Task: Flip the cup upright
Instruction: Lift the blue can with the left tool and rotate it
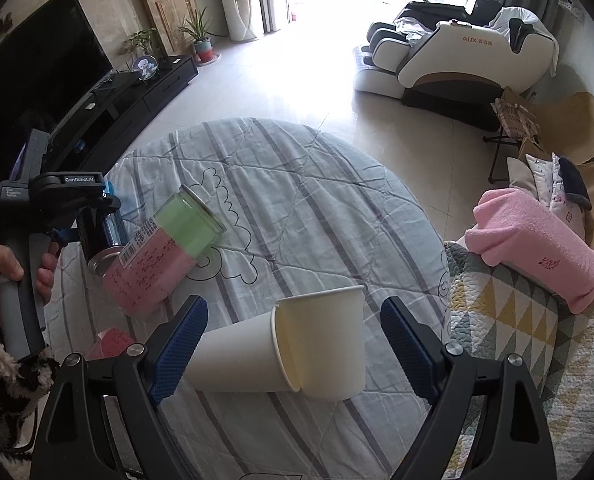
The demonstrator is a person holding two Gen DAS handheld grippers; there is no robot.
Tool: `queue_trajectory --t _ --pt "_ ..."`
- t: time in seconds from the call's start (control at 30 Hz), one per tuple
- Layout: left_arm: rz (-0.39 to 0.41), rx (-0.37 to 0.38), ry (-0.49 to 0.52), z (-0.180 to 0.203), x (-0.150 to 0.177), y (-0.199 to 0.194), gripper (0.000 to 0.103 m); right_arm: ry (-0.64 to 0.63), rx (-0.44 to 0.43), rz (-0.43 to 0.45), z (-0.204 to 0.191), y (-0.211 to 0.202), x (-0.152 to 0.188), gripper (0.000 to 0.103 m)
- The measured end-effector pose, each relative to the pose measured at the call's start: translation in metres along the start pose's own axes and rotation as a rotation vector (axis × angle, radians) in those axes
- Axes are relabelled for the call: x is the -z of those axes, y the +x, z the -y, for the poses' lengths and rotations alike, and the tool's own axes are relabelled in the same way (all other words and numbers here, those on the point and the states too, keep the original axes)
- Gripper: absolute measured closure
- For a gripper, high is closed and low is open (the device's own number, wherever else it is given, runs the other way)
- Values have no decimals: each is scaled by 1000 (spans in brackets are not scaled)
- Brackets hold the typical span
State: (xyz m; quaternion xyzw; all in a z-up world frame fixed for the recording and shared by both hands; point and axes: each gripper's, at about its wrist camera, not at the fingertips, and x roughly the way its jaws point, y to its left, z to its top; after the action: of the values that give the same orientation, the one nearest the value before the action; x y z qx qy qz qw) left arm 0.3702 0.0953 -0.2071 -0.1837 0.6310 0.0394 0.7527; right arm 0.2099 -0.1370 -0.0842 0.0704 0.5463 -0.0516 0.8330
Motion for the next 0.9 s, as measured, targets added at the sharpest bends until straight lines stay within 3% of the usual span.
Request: queue_trajectory --t 0.27,0.6,0.77,0.9 --pt "59 36 40 5 -8 -29 35 11 1 23 3 -10 6 14" --pt "57 91 55 1 -2 -55 35 46 7 32 12 -21 18 14" --pt "70 121 121 12 19 -87 35 47 3 67 14 -36 25 14" --pt "54 129 212 27 64 -107 35 58 -11 86 20 -47 35 14"
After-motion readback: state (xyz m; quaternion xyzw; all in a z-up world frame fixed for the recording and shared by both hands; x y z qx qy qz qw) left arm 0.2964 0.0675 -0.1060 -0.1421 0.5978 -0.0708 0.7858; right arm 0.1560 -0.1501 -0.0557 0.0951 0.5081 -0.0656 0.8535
